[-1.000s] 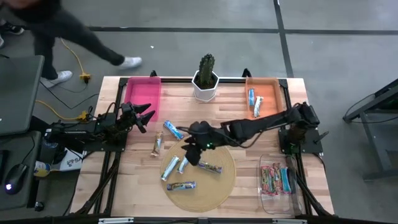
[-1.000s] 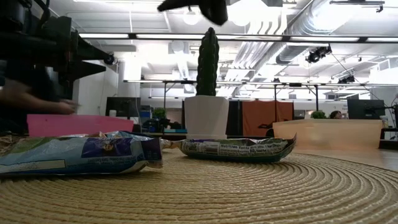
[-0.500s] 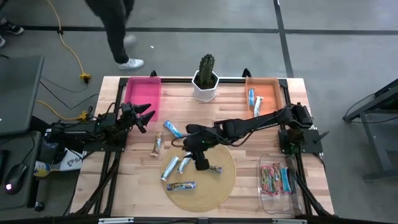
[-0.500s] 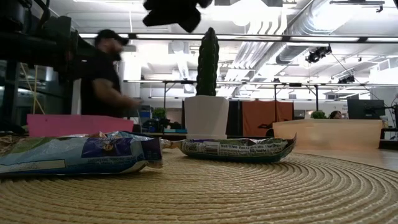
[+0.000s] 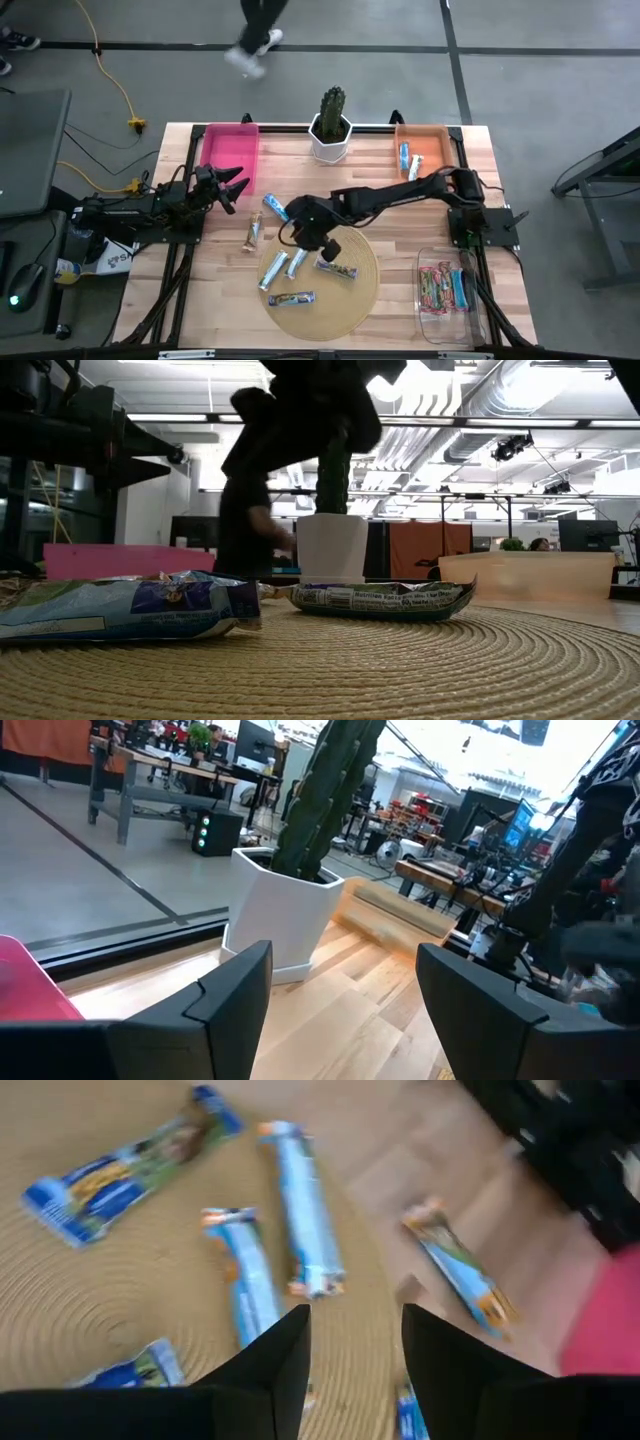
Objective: Pick and place Granola Bars by type
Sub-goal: Put the yellow granola bar into the orange bin
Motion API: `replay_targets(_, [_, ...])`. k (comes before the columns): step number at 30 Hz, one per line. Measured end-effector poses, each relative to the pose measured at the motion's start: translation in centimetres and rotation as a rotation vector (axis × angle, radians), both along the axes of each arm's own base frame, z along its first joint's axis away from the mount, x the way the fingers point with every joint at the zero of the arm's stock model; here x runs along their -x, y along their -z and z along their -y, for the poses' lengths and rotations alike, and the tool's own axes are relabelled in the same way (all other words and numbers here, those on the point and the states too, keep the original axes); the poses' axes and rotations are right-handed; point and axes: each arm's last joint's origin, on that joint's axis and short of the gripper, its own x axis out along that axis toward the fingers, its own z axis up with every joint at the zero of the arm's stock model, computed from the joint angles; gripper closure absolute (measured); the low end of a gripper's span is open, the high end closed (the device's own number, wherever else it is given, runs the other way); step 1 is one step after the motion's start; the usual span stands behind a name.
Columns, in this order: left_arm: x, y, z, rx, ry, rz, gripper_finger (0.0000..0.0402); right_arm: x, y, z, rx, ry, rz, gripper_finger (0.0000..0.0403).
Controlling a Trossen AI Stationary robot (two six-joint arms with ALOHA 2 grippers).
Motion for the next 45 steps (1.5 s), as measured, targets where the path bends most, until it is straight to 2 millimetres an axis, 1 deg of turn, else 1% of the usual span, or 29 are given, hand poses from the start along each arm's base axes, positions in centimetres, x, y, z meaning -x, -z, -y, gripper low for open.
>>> replay_targets(3, [0.0, 0.0, 0.0, 0.000, 0.001, 0.000, 0.0156, -0.1, 1.1, -0.2, 0.032, -0.097, -0.019, 0.0261])
replay_targets(7, [0.0, 0.0, 0.0, 0.000, 0.001, 0.000, 0.0156, -0.2, 2.4, -0.3, 0.067, -0.176, -0.044, 0.0261])
replay_targets(13, [0.0, 0.0, 0.0, 0.000, 0.002, 0.000, 0.0156, -0.4, 4.6, -0.4, 0.061, -0.220, -0.102, 0.0261])
replay_targets(16, [0.0, 0.0, 0.0, 0.000, 0.002, 0.000, 0.0156, -0.4, 5.1, -0.4, 0.059, -0.224, -0.126, 0.0261])
replay_targets(19, [0.0, 0.0, 0.0, 0.000, 0.002, -0.001, 0.0156, -0.5, 5.5, -0.4, 0.058, -0.222, -0.135, 0.0261])
replay_targets(25, [0.0, 0.0, 0.0, 0.000, 0.005, 0.000, 0.0156, -0.7, 5.2, -0.6, 0.029, -0.238, -0.102, 0.0257])
replay_targets(28, [0.0, 0.0, 0.0, -0.001, 0.009, 0.000, 0.0156, -0.8, 5.2, -0.6, 0.011, -0.250, -0.094, 0.0244])
replay_targets(32, [0.0, 0.0, 0.0, -0.001, 0.009, -0.001, 0.0156, -0.9, 6.0, -0.6, 0.009, -0.253, -0.109, 0.0217])
replay_targets(36, [0.0, 0.0, 0.0, 0.000, 0.010, 0.000, 0.0156, -1.2, 7.0, -0.6, 0.044, -0.232, -0.112, 0.0195])
replay_targets(45, [0.0, 0.0, 0.0, 0.000, 0.008, -0.001, 0.0156, -1.6, 7.1, -0.5, 0.051, -0.223, -0.075, 0.0191])
